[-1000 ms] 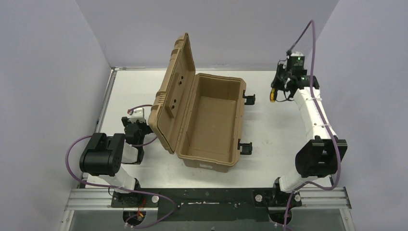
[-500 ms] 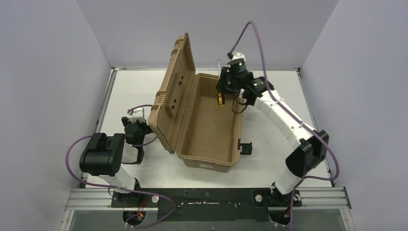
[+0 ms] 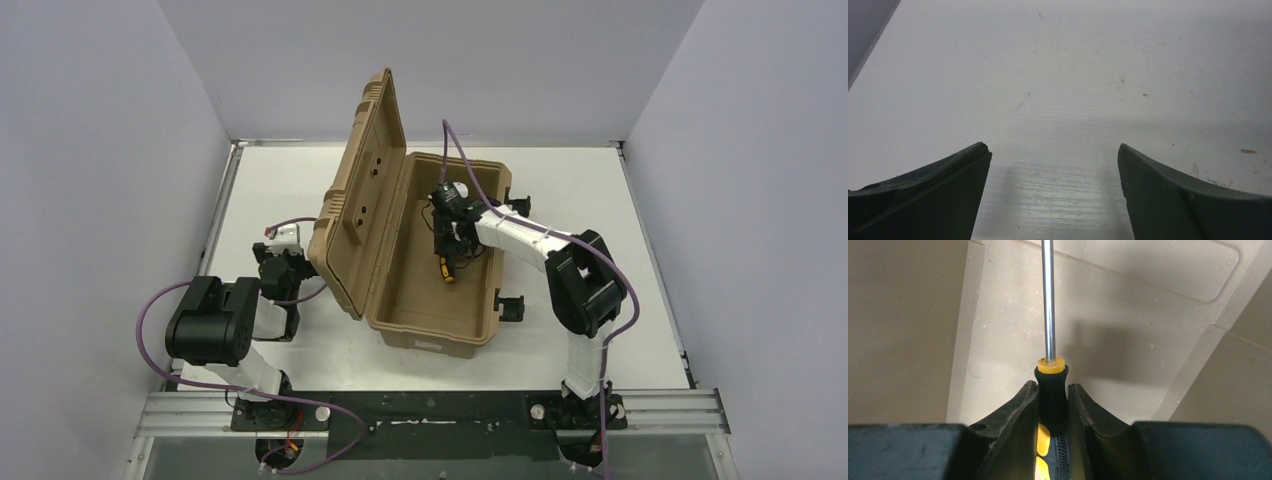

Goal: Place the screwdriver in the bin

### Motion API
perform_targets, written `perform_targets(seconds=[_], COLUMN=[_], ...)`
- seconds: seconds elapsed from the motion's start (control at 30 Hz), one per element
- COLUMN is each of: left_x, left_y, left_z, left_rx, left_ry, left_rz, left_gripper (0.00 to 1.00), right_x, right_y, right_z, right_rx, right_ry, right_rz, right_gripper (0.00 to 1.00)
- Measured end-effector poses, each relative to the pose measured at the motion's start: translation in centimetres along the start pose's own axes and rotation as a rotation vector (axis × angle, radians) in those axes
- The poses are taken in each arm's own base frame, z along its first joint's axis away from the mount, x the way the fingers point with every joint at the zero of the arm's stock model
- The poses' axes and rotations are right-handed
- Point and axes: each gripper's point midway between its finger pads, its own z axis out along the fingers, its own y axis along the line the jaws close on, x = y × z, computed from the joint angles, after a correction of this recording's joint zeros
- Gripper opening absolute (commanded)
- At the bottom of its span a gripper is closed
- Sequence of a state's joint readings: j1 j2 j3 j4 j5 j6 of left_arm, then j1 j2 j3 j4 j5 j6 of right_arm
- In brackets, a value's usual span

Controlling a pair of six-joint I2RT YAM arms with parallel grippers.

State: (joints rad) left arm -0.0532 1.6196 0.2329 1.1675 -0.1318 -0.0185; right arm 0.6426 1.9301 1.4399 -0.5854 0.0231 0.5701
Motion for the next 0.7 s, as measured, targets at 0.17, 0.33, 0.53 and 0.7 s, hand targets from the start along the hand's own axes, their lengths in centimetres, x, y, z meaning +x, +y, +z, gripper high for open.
perform_targets(seconds=[0.17, 0.33, 0.53, 0.7], left_x=[0.0, 0.0, 0.0, 0.0], left_y=[0.0, 0.0, 0.0, 0.0], left_z=[0.0, 0.0, 0.0, 0.0], left_rx=[0.0, 0.0, 0.0, 0.0], left_ry=[0.0, 0.001, 0.0, 0.0], left_rz=[0.0, 0.0, 0.0, 0.0], left_gripper=[0.97, 0.97, 0.97, 0.97], right_x=[0.3, 1.1, -0.6, -3.8], right_y=[0.0, -0.5, -0.1, 0.8], right_z=[1.4, 2.6, 1.9, -1.7], right_rx=[0.006, 0.028, 0.016, -0.033], right_ry=[0.007, 0.034, -0.007, -0.105], right_rz=[-0.002, -0.007, 0.001, -0.016], right_gripper=[0.29, 0.47, 0.55, 0.99])
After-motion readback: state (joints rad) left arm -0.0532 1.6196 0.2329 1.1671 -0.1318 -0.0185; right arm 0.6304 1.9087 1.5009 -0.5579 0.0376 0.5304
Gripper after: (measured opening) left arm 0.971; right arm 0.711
